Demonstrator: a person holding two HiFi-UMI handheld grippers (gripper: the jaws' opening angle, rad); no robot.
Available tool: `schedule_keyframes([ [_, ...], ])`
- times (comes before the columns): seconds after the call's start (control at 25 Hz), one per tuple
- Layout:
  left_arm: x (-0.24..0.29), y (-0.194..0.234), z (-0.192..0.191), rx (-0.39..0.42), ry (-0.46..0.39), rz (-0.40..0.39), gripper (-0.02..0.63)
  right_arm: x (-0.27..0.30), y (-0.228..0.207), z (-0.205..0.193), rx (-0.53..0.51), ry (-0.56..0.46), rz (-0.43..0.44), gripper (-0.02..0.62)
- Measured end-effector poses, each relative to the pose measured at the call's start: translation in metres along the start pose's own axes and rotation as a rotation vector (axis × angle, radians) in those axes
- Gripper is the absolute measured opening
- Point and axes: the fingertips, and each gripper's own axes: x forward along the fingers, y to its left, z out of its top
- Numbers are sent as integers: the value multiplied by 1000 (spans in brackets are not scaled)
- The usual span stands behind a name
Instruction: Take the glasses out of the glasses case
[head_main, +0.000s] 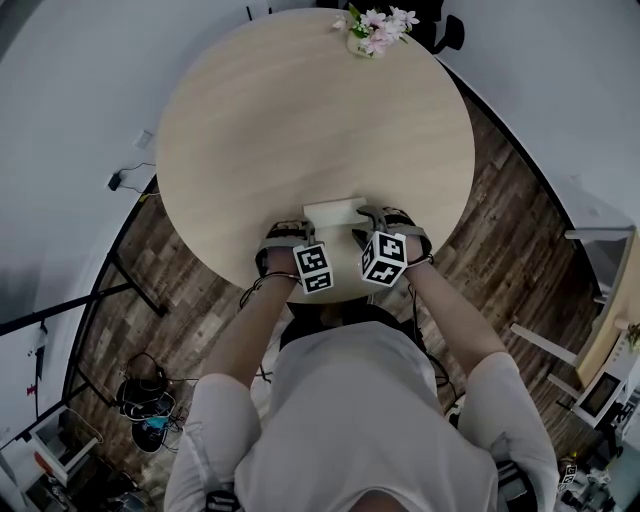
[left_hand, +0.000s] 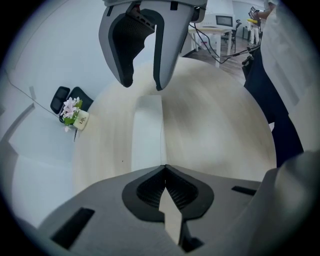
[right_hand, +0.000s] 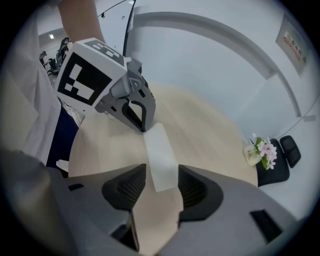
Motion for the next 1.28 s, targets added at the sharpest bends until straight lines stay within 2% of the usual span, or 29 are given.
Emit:
schedule_keyframes([
  [0.12,-1,0,0,0,-3,8,8,8,0,-5,-9,35,22,239],
  [0.24,-1,-1,0,3,-5,16,7,18,2,-9,-42,58,50,261],
  [0.52,0,0,1,-3,-2,8,8,37,1,-14,-125,111,86,264],
  [1.28,-1,-1,2,-23,-9,16,8,64,-3,-16,-201,181,152,264],
])
